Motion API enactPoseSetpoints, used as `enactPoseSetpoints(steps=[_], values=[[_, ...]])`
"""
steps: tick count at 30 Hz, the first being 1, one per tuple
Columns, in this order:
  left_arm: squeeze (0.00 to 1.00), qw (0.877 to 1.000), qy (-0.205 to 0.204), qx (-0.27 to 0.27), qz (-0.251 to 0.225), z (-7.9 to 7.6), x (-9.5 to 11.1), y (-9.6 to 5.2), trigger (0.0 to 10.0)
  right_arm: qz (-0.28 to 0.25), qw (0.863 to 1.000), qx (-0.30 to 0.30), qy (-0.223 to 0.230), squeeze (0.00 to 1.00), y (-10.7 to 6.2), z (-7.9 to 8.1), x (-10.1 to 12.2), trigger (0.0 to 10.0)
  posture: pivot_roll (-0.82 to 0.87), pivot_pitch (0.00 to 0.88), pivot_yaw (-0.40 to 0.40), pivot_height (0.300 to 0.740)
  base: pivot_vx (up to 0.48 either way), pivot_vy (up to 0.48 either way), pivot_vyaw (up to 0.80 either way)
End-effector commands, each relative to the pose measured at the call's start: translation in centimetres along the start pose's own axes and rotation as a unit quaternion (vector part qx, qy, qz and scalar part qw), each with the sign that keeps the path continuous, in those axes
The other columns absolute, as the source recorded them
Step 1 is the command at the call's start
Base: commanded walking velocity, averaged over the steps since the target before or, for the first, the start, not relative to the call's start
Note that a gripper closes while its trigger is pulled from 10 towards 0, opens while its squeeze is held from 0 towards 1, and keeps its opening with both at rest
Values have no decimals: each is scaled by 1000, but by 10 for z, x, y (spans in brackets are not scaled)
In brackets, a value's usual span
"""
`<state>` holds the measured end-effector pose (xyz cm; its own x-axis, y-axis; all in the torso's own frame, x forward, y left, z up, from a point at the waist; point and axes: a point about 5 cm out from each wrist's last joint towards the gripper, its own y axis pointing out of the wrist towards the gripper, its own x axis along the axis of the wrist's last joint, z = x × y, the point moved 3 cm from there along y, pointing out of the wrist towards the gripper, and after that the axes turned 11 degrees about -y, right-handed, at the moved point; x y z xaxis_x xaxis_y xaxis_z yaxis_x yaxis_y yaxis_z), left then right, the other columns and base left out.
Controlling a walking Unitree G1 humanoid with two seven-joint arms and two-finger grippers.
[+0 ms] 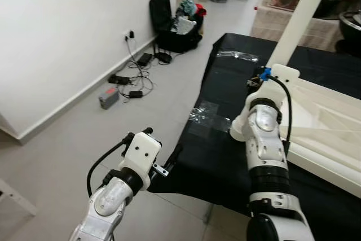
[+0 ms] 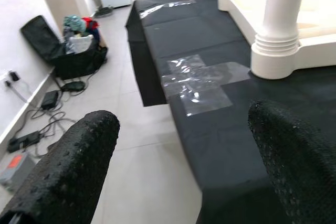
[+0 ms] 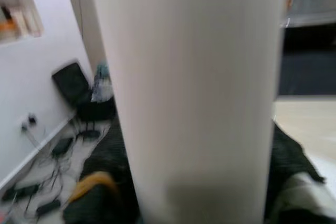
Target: Building children table
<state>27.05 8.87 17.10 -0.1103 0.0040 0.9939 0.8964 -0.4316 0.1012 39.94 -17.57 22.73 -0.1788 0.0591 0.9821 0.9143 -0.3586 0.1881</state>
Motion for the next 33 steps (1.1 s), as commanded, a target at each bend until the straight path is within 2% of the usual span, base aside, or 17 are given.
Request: enactPoseSetpoints(steps=[1,6,7,10,11,12,13,16,17,18,19,24,25,28,29,32,33], values=[[0,1000,3,0,11,0,-5,-1,10000,41,999,2,0,1000,-5,0,-23,10000,113,116,-55,740,0,0,0],[0,1000,2,1,11,0,-5,-1,10000,33,999,0,0,1000,-6,0,-17,10000,113,117,-55,740,0,0,0],[0,1000,2,1,10,0,-4,-1,10000,19,999,35,-16,0,1,0,-14,10000,113,117,-56,740,0,0,0],[0,1000,1,0,7,-2,-3,0,10000,21,986,166,-3,0,18,-1,-14,10000,112,119,-57,740,0,0,0],[0,1000,1,0,7,-1,-3,1,10000,29,973,225,37,0,20,0,-12,10000,107,118,-55,740,0,0,0],[0,1000,1,0,7,-1,-3,1,10000,30,962,262,65,0,21,1,-10,10000,107,118,-55,740,0,0,0],[0,1000,1,0,7,-1,-3,1,10000,30,962,262,65,0,21,1,-10,10000,107,118,-55,740,0,0,0],[0,1000,3,1,5,-1,-2,2,10000,4,888,453,78,0,0,7,0,10000,123,113,-64,740,0,0,0],[0,1000,3,1,5,-1,-2,2,10000,4,888,453,78,0,0,7,0,10000,123,113,-64,740,0,0,0],[0,1000,3,0,3,-1,-1,2,10000,-3,860,505,74,0,-7,5,3,10000,123,108,-63,740,0,0,0],[0,1000,4,0,2,-1,0,2,10000,-6,844,532,71,0,-11,2,4,10000,123,107,-63,740,0,0,0],[0,1000,5,-2,4,-2,-2,0,10000,-15,808,584,74,0,-15,3,11,10000,123,96,-58,740,0,0,0],[0,1000,5,-2,4,-2,-2,0,10000,-15,808,584,74,0,-15,3,11,10000,123,96,-58,740,0,0,0],[0,1000,4,-5,6,-4,-3,-1,10000,-25,781,619,81,0,-17,12,12,10000,129,93,-58,740,0,0,0],[0,1000,4,-5,6,-4,-3,-1,10000,-25,781,619,81,0,-17,12,12,10000,129,93,-58,740,0,0,0],[0,1000,4,-6,6,-3,-3,-1,10000,-20,763,638,104,0,-21,18,13,10000,129,96,-60,740,0,0,0],[0,1000,3,-6,8,-4,-4,-1,10000,-23,743,657,121,0,-28,26,15,7529,123,95,-53,740,0,0,0]])
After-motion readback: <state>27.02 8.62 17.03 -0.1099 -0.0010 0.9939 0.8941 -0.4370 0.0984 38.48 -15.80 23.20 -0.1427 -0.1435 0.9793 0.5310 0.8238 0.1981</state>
